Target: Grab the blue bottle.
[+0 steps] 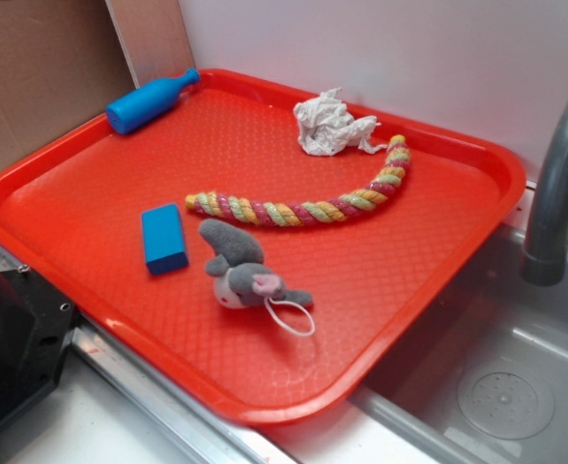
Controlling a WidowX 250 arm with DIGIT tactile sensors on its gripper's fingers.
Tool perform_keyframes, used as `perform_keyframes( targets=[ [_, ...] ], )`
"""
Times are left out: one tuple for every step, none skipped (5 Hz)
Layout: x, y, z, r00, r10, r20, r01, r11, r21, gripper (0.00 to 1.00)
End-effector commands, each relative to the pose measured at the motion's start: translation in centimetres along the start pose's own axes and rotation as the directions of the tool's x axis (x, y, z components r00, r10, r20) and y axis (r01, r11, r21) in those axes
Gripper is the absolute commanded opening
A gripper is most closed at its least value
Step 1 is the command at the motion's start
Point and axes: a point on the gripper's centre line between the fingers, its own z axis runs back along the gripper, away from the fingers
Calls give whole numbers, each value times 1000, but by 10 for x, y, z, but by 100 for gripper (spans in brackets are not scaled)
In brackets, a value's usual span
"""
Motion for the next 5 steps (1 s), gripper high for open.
perform_keyframes(
  targets=[
    [0, 0, 0, 1000, 0, 0, 0, 1000, 0, 100],
    [21, 40, -29, 1000, -26, 15, 26, 999, 31, 100],
    [45, 69, -60, 997, -67, 26, 66, 997, 36, 100],
    [71, 94, -93, 994, -107, 33, 106, 994, 27, 100],
    [71, 94, -93, 994, -107, 33, 106, 994, 27, 100]
  ],
)
